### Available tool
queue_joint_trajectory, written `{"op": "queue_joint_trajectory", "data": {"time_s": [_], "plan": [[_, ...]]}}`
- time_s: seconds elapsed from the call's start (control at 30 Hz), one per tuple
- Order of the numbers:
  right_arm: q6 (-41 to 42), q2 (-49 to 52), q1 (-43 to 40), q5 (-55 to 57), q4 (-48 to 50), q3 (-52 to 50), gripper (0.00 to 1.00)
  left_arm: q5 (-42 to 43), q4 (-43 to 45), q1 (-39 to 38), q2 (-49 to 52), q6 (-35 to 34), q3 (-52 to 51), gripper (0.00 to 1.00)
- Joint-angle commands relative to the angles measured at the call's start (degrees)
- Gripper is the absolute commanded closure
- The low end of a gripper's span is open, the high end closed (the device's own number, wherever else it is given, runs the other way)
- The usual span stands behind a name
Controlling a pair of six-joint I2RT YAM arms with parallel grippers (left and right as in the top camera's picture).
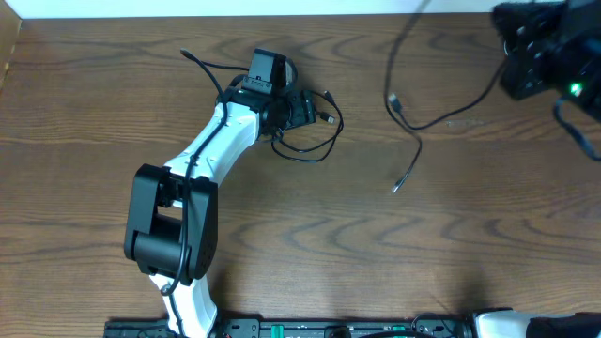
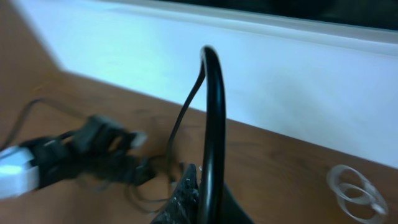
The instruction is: Untangle cables
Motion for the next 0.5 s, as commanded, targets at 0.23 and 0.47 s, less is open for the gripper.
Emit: {"op": "queue_joint_trajectory", "data": {"time_s": [0.23, 0.47], "plan": [[2.8, 9.2, -17.5, 10.0, 5.0, 0.1, 0.99, 0.7, -0.7, 0.0, 0.7, 0.0, 0.3, 0.24], [2.8, 14.8, -33.5, 15.9, 11.6, 0.1, 0.99, 0.7, -1.4, 0.0, 0.7, 0.1, 0.3, 0.24]]}}
